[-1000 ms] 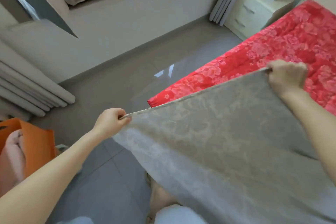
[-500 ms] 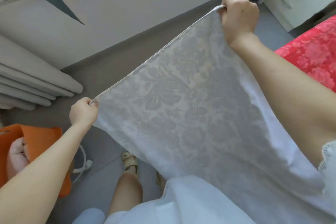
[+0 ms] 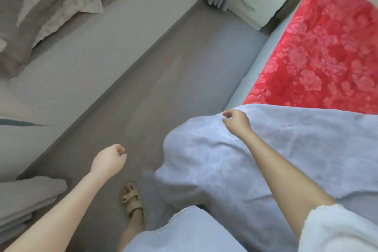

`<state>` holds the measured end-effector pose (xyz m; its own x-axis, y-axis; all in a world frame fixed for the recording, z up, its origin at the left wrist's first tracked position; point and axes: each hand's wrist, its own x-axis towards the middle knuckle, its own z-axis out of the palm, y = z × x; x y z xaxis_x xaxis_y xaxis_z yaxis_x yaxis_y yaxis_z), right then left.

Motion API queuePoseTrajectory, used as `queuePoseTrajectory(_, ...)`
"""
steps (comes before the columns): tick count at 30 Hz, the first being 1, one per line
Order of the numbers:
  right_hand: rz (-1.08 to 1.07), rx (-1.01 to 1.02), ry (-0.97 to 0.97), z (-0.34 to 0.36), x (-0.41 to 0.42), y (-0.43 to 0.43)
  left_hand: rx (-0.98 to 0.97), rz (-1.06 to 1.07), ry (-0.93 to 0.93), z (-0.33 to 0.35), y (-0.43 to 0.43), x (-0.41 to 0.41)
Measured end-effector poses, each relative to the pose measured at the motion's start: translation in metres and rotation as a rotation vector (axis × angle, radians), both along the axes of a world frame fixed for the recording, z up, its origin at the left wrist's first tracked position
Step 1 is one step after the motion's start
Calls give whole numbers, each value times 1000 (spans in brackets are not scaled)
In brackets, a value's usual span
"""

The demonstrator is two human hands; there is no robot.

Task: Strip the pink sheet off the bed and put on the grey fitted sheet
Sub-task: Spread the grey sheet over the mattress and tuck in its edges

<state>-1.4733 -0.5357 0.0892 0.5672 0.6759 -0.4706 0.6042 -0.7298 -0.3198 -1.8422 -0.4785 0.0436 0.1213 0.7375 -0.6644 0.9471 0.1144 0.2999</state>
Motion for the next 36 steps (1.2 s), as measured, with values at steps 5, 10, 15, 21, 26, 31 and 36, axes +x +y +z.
queuePoseTrajectory(5,-467,1,20,-3,37,-51,105,-256,-104,34,87,81)
queuePoseTrajectory(10,-1001,96,118,-18,77,-99,102,-514,-226,42,122,202)
queuePoseTrajectory(15,-1330,78,183,-41,100,-130,47,-736,-296,36,133,316)
queuePoseTrajectory(21,-1251,39,154,-62,163,-63,-75,-850,-320,21,146,450)
queuePoseTrajectory(26,-1213,28,65,-80,233,6,-124,-883,-339,-5,157,546)
queuePoseTrajectory(31,-1218,-123,-48,-110,296,37,-256,-908,-299,-33,151,629)
queuePoseTrajectory(36,-1358,-319,14,-155,345,45,-364,-1056,-238,-70,147,707)
